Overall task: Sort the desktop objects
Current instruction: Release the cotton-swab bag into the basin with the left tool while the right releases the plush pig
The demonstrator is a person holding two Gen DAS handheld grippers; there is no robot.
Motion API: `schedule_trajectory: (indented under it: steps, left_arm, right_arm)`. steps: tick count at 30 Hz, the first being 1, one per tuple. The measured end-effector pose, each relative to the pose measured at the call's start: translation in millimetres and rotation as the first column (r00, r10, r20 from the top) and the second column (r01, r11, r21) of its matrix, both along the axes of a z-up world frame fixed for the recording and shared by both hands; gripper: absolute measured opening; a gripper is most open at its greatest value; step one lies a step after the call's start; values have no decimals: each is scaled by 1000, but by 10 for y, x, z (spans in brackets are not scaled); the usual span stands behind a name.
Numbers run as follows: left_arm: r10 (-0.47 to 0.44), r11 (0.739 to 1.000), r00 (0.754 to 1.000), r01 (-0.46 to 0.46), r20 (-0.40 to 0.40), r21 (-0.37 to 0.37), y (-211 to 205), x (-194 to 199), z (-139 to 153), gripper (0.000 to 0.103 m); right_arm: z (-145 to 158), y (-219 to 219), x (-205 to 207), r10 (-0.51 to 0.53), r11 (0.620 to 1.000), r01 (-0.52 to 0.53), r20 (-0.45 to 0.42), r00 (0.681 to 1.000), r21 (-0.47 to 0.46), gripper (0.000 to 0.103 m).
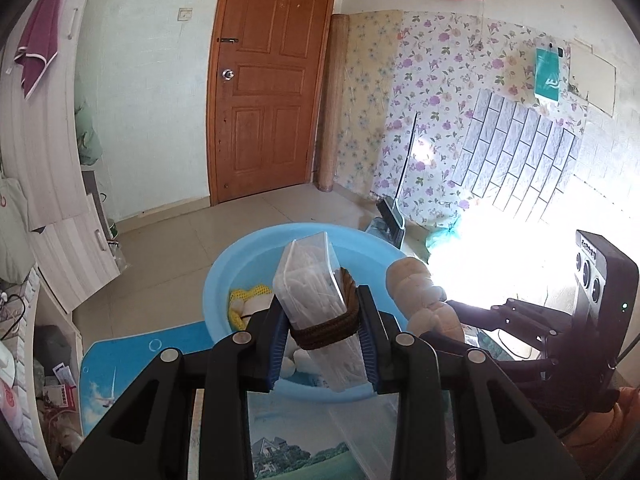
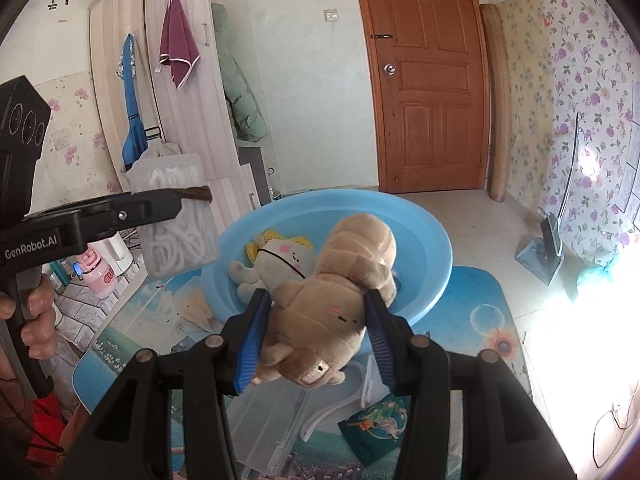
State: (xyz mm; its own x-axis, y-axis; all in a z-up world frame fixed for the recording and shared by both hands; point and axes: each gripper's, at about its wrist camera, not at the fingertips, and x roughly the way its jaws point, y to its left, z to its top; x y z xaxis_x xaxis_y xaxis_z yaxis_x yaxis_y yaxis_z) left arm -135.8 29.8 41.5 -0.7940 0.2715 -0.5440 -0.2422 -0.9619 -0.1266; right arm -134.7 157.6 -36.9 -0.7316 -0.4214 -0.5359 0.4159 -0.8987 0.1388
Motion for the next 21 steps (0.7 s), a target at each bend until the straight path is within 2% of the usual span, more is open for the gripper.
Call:
schedule_trajectory:
  steps: [5, 7, 9, 14, 21]
  left_arm:
    - [-24, 1000, 999, 25, 45, -4, 117, -347, -190, 32]
    - [-29, 1000, 998, 29, 53, -1, 140, -413, -251, 38]
    - [-36, 999, 998, 36, 53, 0, 139, -427, -292, 59]
    - [-34, 999, 997, 33, 67, 19, 28, -392, -363, 82]
    - [14, 999, 996, -18, 86, 50, -191, -204, -387, 95]
  right_arm:
    - [-30, 3, -178, -1, 1000, 1, 9, 1000, -10, 47]
    - [-42, -8, -252, -2, 1000, 2, 10, 1000, -5, 47]
    - [-63, -15, -332, -1, 1000, 1, 15, 1000, -5, 47]
    - [-140, -65, -499, 2, 1000, -2, 35, 999, -5, 47]
    - [-146, -132, -502, -13, 1000, 13, 41, 999, 8, 48]
